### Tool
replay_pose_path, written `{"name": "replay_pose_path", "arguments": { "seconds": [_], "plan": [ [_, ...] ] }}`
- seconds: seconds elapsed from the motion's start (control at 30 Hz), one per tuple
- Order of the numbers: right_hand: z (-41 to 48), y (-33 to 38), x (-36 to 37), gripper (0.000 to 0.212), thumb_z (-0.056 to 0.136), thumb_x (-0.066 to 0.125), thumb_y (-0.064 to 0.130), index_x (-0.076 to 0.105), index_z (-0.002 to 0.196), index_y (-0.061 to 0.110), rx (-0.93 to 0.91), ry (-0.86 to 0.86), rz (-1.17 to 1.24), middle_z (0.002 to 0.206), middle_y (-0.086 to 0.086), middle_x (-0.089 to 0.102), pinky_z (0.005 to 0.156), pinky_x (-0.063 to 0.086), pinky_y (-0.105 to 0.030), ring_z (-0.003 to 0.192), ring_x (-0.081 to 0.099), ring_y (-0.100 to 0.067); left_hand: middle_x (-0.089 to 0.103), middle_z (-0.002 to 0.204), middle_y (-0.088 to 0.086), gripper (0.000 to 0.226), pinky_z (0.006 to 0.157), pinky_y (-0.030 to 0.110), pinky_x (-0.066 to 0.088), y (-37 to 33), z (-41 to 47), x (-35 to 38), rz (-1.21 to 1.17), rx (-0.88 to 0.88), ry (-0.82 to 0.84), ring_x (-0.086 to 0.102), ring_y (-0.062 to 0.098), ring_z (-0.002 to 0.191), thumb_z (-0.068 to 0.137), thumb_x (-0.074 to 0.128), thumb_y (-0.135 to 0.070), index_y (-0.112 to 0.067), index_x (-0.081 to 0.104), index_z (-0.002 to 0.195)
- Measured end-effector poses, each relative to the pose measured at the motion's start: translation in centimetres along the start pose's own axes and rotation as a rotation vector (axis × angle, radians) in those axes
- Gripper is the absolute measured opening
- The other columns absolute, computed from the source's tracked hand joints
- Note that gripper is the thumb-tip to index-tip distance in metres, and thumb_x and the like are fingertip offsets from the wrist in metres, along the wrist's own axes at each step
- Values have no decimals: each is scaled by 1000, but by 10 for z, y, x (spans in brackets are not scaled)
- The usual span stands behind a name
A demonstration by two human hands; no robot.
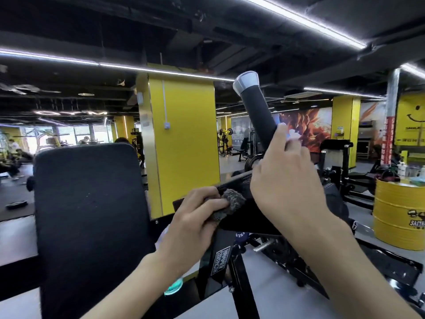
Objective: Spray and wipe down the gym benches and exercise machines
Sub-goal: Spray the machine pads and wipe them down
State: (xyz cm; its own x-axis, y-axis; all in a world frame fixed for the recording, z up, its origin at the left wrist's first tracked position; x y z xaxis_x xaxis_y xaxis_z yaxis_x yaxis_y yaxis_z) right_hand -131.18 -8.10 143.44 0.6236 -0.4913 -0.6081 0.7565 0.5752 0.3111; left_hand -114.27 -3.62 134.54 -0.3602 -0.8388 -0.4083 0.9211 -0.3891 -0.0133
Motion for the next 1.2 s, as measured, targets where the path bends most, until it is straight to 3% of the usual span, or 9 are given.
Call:
{"name": "replay_pose_path", "arguments": {
  "seconds": [0.1,0.27,0.43,0.63,0.73,0.83,0.93,1.07,1.2],
  "plan": [
    [-16,22,8,55,89,46,11,42,143,0,-158,-226,-94,146,-26,36,113,27,-51,138,31,-42,45,119,-5,22,94,14,41,-3,-4,7,-115,-81,-104,50,3,112,87,52,-7,-13,63,106],
    [-27,44,59,46,88,35,17,63,121,5,-346,-217,269,131,-15,55,105,46,-43,133,45,-30,49,124,-25,32,106,38,47,3,0,21,18,-134,-71,54,16,128,86,43,-46,-67,45,110],
    [-20,37,96,49,103,22,38,56,130,16,-300,-87,534,125,2,61,116,26,-35,127,45,-11,59,114,-14,43,80,26,50,45,-18,25,-197,-285,-394,62,21,99,85,58,13,-28,61,99],
    [-19,46,103,47,102,24,34,68,94,22,-250,-229,466,98,11,66,107,30,-34,106,56,-11,61,110,-2,12,85,22,49,34,-23,33,-455,-453,-435,61,14,103,87,66,3,-5,64,96],
    [-19,46,107,49,102,23,34,69,89,22,-233,-247,484,95,12,67,108,28,-31,101,58,-12,62,111,-7,12,84,36,51,49,-30,38,-465,-471,-427,61,22,102,87,59,-18,-17,66,96],
    [-21,48,108,49,102,24,32,70,86,20,-241,-287,445,90,10,67,107,31,-35,96,58,-15,60,105,-13,35,78,42,51,79,-41,43,-370,-579,-420,61,23,94,90,58,2,-33,60,93],
    [-22,49,109,50,102,24,32,70,85,18,-227,-332,447,86,7,67,105,30,-35,93,56,-17,61,108,-5,35,80,48,53,67,-38,44,-354,-584,-442,62,26,97,89,64,7,-26,59,100],
    [-23,49,110,52,103,23,33,69,84,17,-219,-343,460,84,7,67,106,31,-36,94,56,-17,63,116,-2,22,92,27,50,51,-42,47,-310,-555,-428,61,16,109,92,56,-11,-14,64,112],
    [-24,49,111,53,103,22,33,69,84,17,-222,-356,447,83,8,66,105,32,-38,93,55,-17,60,93,-3,24,74,46,51,95,-47,54,-366,-706,-491,57,21,83,94,54,-4,-28,56,92]
  ]
}}
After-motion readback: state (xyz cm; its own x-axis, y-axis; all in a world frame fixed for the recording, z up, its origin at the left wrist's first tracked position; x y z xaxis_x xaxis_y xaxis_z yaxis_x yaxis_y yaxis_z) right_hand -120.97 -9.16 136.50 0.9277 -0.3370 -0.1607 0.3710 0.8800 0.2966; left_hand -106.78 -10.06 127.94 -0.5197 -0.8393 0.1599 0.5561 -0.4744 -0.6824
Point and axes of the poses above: each hand's wrist, its own z-axis towards the middle knuckle, its own x-axis out of the palm, y = z × x, the point moved 3 cm from there along z, towards the middle knuckle
